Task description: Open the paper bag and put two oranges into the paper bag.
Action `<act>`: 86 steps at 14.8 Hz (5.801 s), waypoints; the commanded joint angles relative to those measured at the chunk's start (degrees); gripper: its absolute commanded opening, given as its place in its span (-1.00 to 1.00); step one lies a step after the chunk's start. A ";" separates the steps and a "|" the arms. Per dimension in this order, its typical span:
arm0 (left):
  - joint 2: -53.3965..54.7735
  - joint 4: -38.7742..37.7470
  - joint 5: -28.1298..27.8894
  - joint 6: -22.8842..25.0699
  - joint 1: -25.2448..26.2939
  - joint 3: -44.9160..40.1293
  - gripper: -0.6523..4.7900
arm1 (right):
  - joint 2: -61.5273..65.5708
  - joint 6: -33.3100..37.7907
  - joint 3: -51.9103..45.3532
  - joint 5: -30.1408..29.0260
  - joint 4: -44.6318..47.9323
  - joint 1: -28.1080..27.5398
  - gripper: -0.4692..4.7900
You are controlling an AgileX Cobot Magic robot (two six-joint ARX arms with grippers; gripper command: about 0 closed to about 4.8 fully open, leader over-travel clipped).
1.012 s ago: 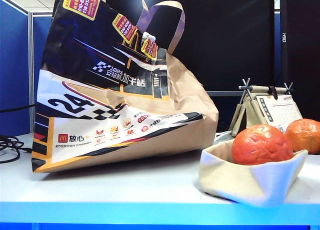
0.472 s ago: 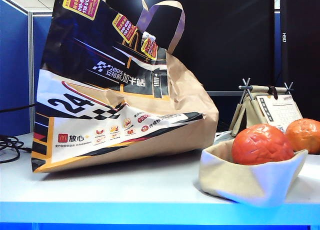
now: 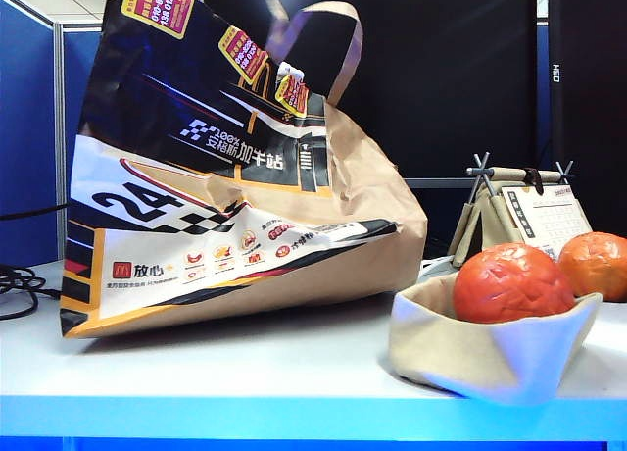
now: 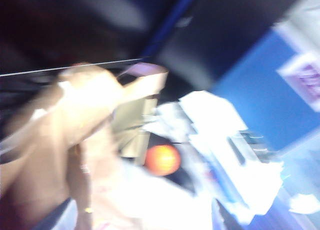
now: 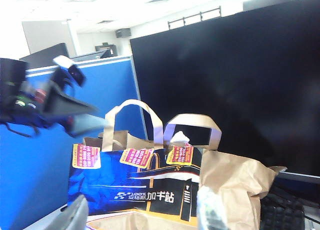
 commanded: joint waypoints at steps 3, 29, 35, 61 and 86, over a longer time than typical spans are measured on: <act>0.90 -3.15 -8.74 6.36 -0.87 1.20 0.52 | 0.07 0.07 0.33 -0.13 0.15 0.13 0.24; 3.65 -36.22 -17.64 19.43 -2.99 22.64 0.52 | 12.90 2.49 0.31 -2.54 1.07 0.20 0.22; 3.89 -39.32 -10.88 19.26 -3.02 22.58 0.47 | 12.92 3.37 0.31 -2.54 1.18 0.20 0.22; 3.78 -51.28 -9.53 32.89 -3.02 32.57 -0.78 | 35.23 -6.23 0.24 10.62 -22.71 12.28 0.50; 3.80 -55.36 -7.23 34.62 -3.02 32.57 -0.78 | 57.86 -2.05 0.28 11.67 -4.48 18.08 0.85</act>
